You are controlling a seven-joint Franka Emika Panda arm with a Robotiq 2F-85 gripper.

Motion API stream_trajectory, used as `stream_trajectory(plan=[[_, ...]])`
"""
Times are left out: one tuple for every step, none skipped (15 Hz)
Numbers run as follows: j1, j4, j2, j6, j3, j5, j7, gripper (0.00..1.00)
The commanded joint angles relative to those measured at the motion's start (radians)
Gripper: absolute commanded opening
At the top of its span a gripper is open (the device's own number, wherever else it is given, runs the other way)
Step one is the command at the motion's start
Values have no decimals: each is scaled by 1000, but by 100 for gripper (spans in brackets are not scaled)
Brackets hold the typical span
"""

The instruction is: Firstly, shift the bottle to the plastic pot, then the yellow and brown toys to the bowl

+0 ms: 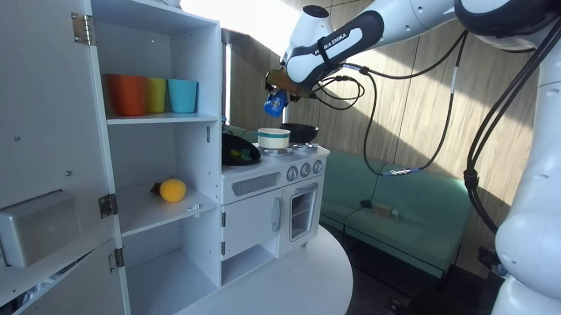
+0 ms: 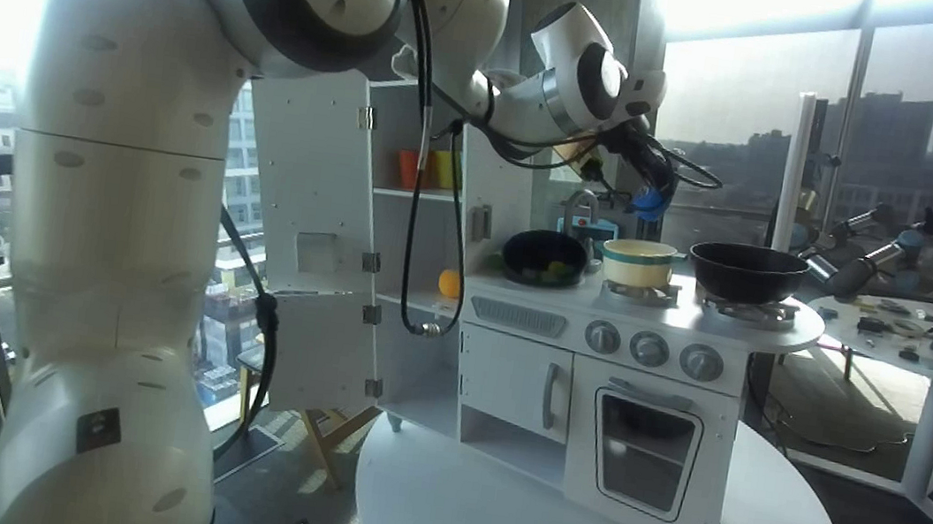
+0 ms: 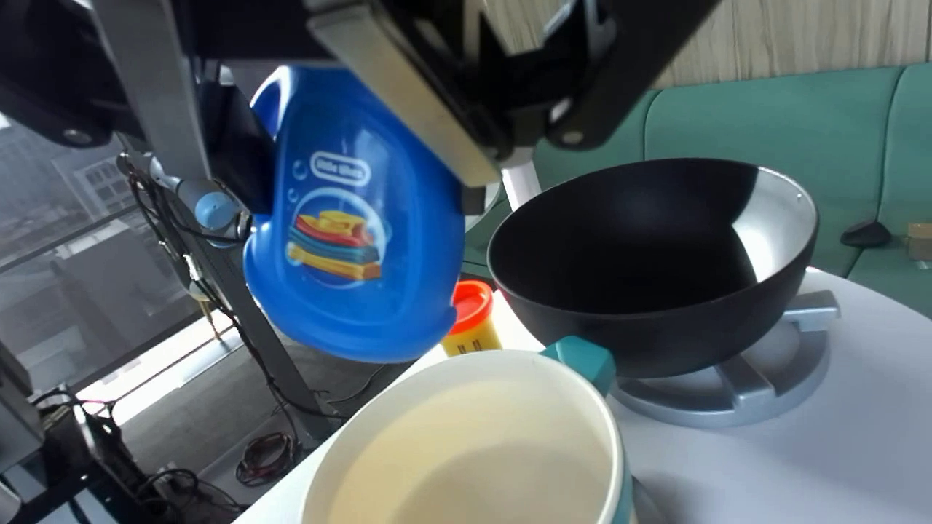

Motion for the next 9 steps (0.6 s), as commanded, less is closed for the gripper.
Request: stream_trajectory(plan=[[109, 62, 36, -80, -99, 109, -104, 38], [128, 62, 40, -93, -117, 136, -123, 38], [147, 59, 43, -104, -134, 153, -135, 38], [161, 55, 45, -111, -147, 171, -144, 38], [176, 48, 43, -121, -162, 177, -149, 38], [189, 45, 41, -133, -176, 171, -146, 38], [199, 38, 36, -141, -190, 168, -137, 38], [207, 30, 31, -150, -201, 166, -131, 38], [213, 24, 26, -156, -210, 162, -128, 38]])
